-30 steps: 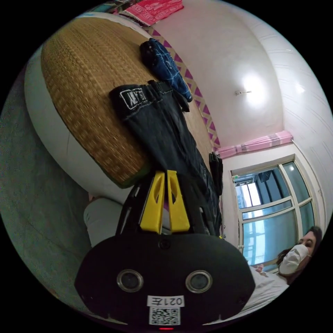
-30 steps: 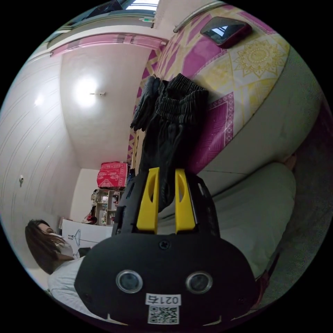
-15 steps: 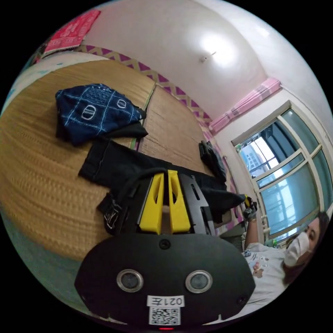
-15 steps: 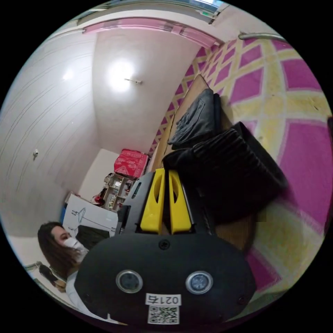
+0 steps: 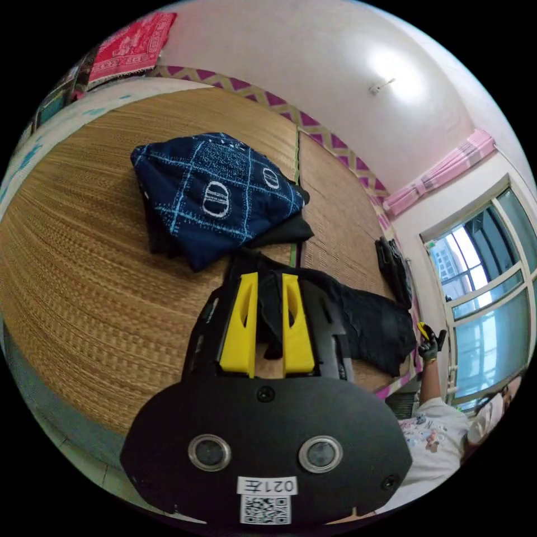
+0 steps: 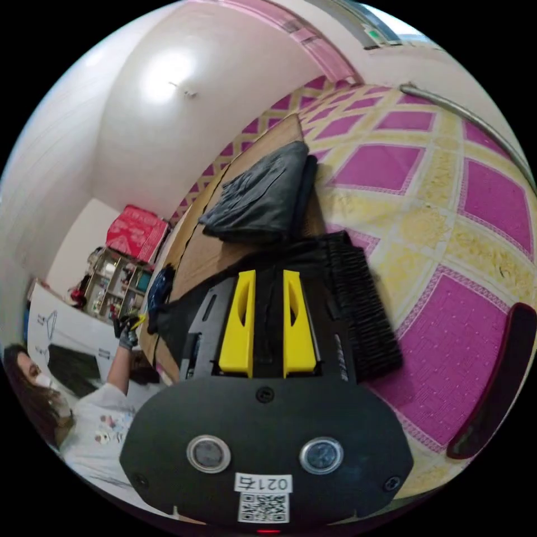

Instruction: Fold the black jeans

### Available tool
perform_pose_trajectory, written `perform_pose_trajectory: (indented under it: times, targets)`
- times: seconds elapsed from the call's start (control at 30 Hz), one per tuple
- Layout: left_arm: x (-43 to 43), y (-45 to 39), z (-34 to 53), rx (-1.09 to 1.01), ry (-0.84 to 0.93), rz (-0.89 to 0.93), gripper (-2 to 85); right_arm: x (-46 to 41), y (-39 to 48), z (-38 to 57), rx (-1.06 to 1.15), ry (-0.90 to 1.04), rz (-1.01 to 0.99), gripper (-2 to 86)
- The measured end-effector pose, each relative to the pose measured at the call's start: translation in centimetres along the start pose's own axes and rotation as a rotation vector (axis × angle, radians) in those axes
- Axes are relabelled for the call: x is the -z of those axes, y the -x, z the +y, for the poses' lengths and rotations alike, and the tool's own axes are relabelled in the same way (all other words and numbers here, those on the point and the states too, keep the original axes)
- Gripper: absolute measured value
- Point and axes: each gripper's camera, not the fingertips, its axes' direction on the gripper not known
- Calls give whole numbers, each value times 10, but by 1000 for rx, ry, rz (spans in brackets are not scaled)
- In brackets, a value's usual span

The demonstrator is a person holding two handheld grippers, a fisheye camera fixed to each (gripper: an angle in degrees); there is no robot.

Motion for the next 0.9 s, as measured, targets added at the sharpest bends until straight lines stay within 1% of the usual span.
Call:
perform_pose_trajectory:
  times: [0.07, 0.13, 0.2, 0.23, 0.27, 0.3, 0.33, 0.37, 0.47, 0.5, 0.57, 0.6, 0.63, 0.67, 0.73, 0.83, 0.9]
  targets:
    - [-7, 3, 8, -36, 30, 35, 124, -12, 20, 16, 54, 45, -37, 82]
    - [-19, 1, 12, -69, 79, 46, 143, -26, 38, 32, 95, 87, -83, 82]
    - [-39, -2, 15, -95, 153, 44, 144, -45, 59, 51, 128, 132, -128, 82]
    - [-55, -5, 15, -117, 203, 10, 119, -49, 63, 55, 134, 142, -136, 82]
    - [-67, -9, 13, -140, 231, -25, 73, -59, 70, 62, 141, 162, -156, 81]
    - [-71, -11, 12, -150, 236, -24, 52, -68, 77, 66, 148, 188, -172, 81]
    - [-71, -13, 6, -148, 204, -36, 10, -73, 80, 68, 153, 203, -176, 81]
    - [-64, -17, -2, -158, 155, -26, 2, -81, 88, 72, 168, 233, -175, 80]
    - [-44, -18, -29, -146, 101, -9, -7, -91, 107, 77, 204, 270, -175, 78]
    - [-44, -15, -35, -136, 113, -5, -8, -94, 114, 79, 213, 273, -185, 77]
    - [-68, 3, -56, -79, 251, -23, -9, -100, 125, 81, 228, 279, -191, 76]
    - [-77, 8, -59, -63, 292, -35, -9, -106, 131, 83, 237, 291, -182, 76]
    - [-96, 19, -62, -32, 365, -70, -9, -110, 134, 84, 241, 298, -174, 76]
    - [-110, 28, -64, -2, 400, -118, -9, -118, 140, 86, 246, 314, -157, 75]
    - [-122, 34, -67, 6, 379, -123, -9, -130, 150, 92, 270, 347, -135, 75]
    - [-134, 38, -67, -14, 363, -128, -9, -147, 173, 106, 372, 403, -60, 78]
    - [-136, 41, -65, -22, 336, -140, -8, -150, 201, 123, 528, 376, -22, 79]
